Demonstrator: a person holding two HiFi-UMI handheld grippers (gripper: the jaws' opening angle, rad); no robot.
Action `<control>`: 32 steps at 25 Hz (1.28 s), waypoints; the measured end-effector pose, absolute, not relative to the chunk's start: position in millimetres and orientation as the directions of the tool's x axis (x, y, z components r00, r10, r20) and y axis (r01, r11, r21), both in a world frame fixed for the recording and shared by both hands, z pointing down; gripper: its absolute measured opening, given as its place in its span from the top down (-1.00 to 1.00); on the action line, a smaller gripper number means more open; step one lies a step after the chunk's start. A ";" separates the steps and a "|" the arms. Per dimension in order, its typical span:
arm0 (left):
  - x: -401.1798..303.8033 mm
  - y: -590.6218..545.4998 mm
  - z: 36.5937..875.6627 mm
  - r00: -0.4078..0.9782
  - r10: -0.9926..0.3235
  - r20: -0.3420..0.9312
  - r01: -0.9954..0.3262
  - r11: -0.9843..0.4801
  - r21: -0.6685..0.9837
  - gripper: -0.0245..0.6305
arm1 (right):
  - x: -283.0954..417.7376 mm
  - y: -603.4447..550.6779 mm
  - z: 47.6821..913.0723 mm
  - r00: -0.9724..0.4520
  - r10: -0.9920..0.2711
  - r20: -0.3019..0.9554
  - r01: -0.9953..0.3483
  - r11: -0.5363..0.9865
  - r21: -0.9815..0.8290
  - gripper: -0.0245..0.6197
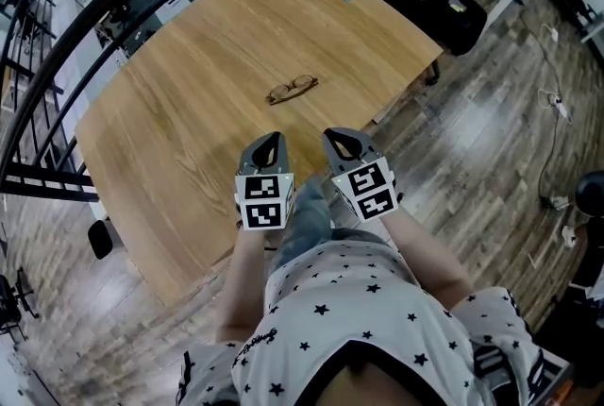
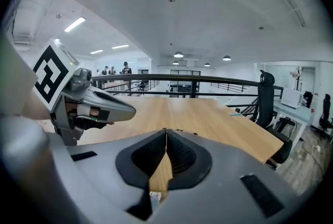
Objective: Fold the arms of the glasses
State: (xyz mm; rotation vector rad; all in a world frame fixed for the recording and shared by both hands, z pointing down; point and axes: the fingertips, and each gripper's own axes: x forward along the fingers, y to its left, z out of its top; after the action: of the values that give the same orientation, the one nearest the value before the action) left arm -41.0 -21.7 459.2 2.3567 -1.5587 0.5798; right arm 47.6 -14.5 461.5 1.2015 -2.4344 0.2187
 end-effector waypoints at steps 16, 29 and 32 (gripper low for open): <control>-61.7 51.6 433.8 0.304 -0.895 0.327 -0.952 -0.274 0.134 0.91 | 50.1 37.7 428.5 -0.582 -0.739 0.339 -0.793 0.608 -0.038 0.87; -86.4 55.9 443.8 0.288 -0.895 0.339 -0.953 -0.235 0.189 0.91 | 39.4 46.5 431.9 -0.606 -0.724 0.330 -0.788 0.602 -0.126 0.87; -85.5 55.3 442.0 0.288 -0.899 0.331 -0.954 -0.240 0.179 0.91 | 39.6 45.7 433.6 -0.605 -0.725 0.330 -0.789 0.602 -0.122 0.87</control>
State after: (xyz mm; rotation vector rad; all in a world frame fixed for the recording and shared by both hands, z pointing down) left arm -85.5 55.3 442.0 2.2200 -1.6763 0.2254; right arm 39.6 45.7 433.6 1.2449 -2.5842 0.3749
